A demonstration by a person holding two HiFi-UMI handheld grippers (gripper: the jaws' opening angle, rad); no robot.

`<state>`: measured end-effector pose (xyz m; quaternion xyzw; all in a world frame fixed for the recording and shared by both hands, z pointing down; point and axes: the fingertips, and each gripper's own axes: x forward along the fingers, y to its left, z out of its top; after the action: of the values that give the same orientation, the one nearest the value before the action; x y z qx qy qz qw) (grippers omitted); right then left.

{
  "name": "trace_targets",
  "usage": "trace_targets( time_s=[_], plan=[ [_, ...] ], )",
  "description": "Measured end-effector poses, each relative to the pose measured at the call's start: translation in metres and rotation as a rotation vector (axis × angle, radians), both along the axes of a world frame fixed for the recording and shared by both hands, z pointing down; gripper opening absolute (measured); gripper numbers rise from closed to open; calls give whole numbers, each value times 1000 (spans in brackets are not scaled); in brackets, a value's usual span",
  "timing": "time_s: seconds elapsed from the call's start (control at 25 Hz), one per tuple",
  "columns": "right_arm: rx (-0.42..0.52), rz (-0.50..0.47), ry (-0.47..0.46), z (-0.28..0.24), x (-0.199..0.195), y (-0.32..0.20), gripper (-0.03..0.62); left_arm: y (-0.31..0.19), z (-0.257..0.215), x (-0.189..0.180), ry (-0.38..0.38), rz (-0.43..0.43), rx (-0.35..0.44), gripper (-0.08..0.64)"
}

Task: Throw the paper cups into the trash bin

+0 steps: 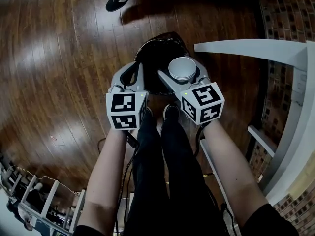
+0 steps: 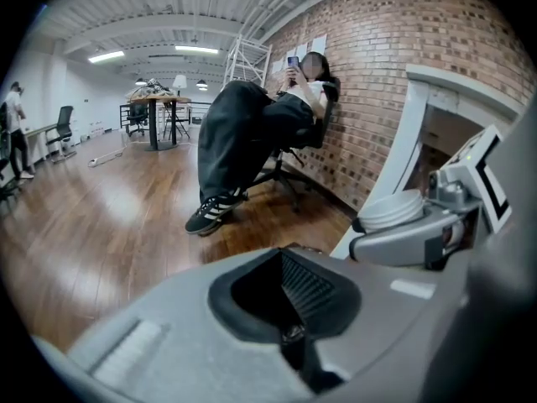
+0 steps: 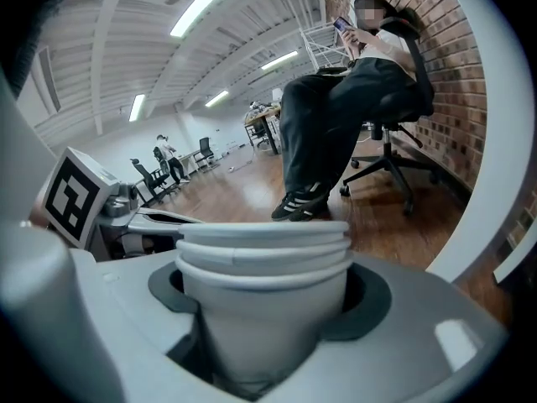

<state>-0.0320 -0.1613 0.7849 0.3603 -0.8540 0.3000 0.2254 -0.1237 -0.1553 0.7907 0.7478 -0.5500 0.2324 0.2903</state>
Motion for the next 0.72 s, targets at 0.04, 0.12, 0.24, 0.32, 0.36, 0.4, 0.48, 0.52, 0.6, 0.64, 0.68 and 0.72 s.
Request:
trace_targets(
  time_s=[0.04, 0.12, 0.24, 0.32, 0.36, 0.4, 0.48, 0.52, 0.6, 0.64, 0.68, 0.72],
  plan=[
    [-10, -4, 2, 7, -1, 1, 364, 1, 6, -1, 0, -2, -10, 5],
    [-26, 6, -4, 20, -4, 1, 364, 1, 21, -5, -1, -12, -33, 5],
    [-59, 47, 0, 38, -5, 2, 364, 0, 39, -9, 2, -29, -60, 5],
    [-72, 55, 17, 48, -6, 5, 365, 0, 46, -9, 3, -28, -69, 5],
    [-78, 52, 25, 52, -7, 5, 365, -1, 48, -8, 3, -26, -70, 5],
    [-84, 48, 31, 57, -7, 6, 364, -1, 50, -8, 4, -24, -71, 5],
    [-94, 46, 33, 63, -7, 6, 364, 1, 53, -6, 5, -21, -75, 5],
    [-97, 47, 32, 66, -6, 6, 365, 3, 54, -5, 7, -19, -77, 5],
    [-105, 37, 39, 70, -6, 8, 368, 6, 56, -2, 12, -14, -80, 5],
    [-111, 27, 46, 73, -6, 10, 371, 8, 57, 0, 13, -12, -83, 5],
    [-119, 15, 51, 76, -6, 12, 397, 10, 58, 1, 14, -12, -87, 5],
    [-130, 4, 55, 80, -7, 14, 419, 11, 59, 3, 15, -12, -90, 5]
  ],
)
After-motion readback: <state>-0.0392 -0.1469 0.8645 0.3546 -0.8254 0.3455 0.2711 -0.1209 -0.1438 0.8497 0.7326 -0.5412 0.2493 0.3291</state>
